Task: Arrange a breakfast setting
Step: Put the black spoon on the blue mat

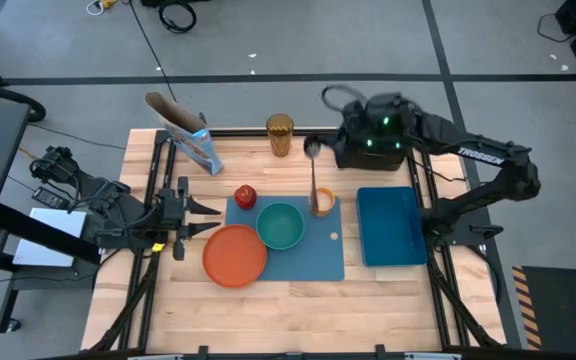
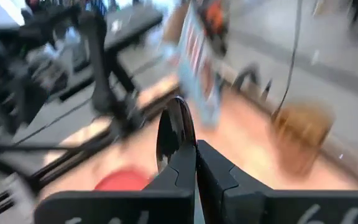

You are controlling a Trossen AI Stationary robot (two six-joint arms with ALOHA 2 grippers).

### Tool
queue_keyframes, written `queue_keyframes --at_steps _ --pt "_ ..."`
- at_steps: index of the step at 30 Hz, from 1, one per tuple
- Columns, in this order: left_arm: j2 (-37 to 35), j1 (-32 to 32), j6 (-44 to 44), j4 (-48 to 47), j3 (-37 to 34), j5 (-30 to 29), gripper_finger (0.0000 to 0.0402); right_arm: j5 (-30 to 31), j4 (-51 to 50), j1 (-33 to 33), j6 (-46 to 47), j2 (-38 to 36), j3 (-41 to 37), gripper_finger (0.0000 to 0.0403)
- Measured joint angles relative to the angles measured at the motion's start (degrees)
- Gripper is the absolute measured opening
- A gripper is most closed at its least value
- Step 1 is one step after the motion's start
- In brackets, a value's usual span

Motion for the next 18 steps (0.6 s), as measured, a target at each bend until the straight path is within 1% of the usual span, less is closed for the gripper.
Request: queue_keyframes --at_steps 3,6,11,14,18 --pt "0.0 0.0 0.0 0.0 0.0 0.0 0.0118 0.8 -7.0 5.5 8.2 0.1 -0.3 0.0008" --pt "0.0 0.0 -0.5 0.0 0.0 0.0 0.0118 3.5 -9.3 11.8 16.5 0.5 -2.4 0.0008" --pt "0.0 0.0 -1.8 0.0 0.0 0.0 0.0118 10.5 -9.8 22.7 31.1 1.0 -7.8 0.0008" --pt "0.1 -0.4 -2.6 0.0 0.0 0.0 0.0118 14.5 -9.7 28.7 42.4 1.7 -12.1 0.0008" --pt "0.1 -1.4 -2.9 0.0 0.0 0.0 0.0118 16.3 -9.2 34.3 56.2 4.3 -17.6 0.0008"
